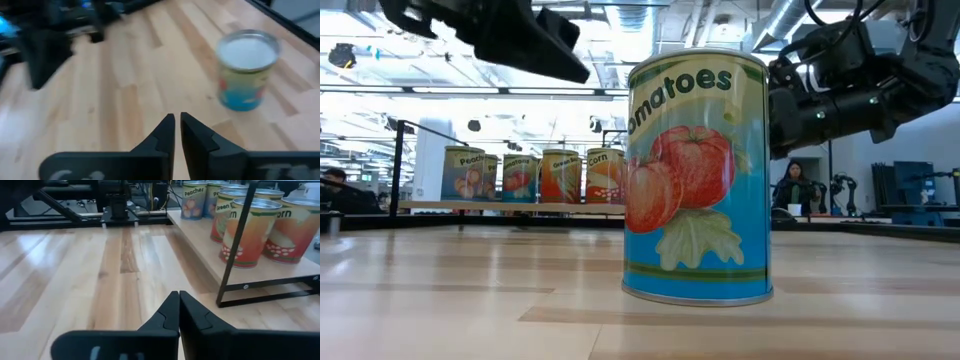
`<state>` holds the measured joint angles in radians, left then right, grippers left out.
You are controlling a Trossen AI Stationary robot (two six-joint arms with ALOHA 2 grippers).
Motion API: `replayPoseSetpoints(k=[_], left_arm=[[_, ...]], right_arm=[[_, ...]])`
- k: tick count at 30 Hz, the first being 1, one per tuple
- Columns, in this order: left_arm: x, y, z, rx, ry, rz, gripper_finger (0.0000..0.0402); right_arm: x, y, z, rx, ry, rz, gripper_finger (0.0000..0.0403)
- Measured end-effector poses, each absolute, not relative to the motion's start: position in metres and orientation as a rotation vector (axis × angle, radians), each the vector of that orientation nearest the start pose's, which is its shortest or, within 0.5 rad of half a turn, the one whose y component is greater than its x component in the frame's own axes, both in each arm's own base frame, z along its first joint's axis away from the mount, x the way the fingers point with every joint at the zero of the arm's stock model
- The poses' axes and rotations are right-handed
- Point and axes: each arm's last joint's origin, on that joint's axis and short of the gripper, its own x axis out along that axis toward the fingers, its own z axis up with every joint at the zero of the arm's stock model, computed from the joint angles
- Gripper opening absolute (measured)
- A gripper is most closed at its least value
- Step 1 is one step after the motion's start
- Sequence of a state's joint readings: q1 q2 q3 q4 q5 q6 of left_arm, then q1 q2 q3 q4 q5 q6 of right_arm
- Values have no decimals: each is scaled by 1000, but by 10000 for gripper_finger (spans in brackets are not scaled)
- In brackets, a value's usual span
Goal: Pick and place cans onto a shelf
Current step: Put the canned tomatoes on the shelf aligned with the other canned tomatoes on the shelf
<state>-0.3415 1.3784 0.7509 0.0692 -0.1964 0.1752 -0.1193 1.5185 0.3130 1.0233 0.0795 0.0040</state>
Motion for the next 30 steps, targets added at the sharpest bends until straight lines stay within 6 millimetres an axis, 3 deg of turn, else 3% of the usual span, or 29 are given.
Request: replayPoseSetpoints(k=[9,18,30], left_arm=[[310,-139,219,363,563,-347,77],[329,-187,211,415,597,-418,96],[337,-197,193,449,627,-343,96]], right_arm=[[243,-16,137,88,231,-149,18],[241,23,134,73,256,-137,14],[238,42,136,56,241,-120,16]])
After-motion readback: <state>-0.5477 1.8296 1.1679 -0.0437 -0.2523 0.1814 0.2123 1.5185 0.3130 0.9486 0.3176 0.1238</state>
